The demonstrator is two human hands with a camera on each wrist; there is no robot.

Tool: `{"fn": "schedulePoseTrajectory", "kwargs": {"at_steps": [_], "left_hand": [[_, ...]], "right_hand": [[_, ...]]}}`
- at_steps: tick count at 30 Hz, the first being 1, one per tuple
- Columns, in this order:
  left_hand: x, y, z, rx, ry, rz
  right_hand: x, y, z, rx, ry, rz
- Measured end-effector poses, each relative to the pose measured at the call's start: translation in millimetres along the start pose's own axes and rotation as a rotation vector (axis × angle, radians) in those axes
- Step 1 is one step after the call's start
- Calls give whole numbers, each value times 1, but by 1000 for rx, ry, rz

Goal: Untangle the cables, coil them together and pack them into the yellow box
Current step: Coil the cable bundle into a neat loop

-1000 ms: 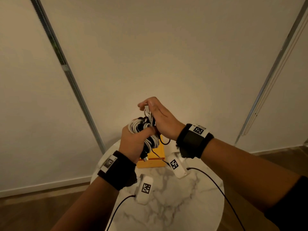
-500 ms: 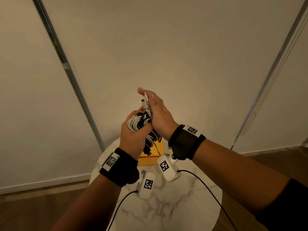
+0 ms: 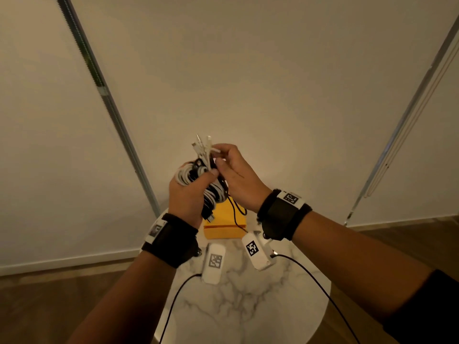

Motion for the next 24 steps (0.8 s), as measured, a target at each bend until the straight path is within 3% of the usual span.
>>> {"fn": "schedulePoseTrajectory", "kwargs": {"at_steps": [5,10,15,21,24], "left_hand": [[0,-10,-17,-2,48,14],[-1,-12,-11,-163,154,5],[-1,-14,-9,-222,163,27],[-1,-16,-4,-270,244,58],[0,-18,-2,-239,297,12]], "right_hand": [[2,9,0,-101,106,-80],[0,1,1,-289,356,-186],[-6,0,0,-339,345,-240],[-4,-10,-1,-62,59,-121],[-6,-12,-1,216,-95,-63]]}}
Point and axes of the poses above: each hand's wrist, its own y-axis away from the middle knuckle, its own x-axis out of the palm, z = x × y, the point moved 1 cm from there along -y, towards the middle knuckle, and after that the axes turned 11 degrees about y, right-handed, at the moved point
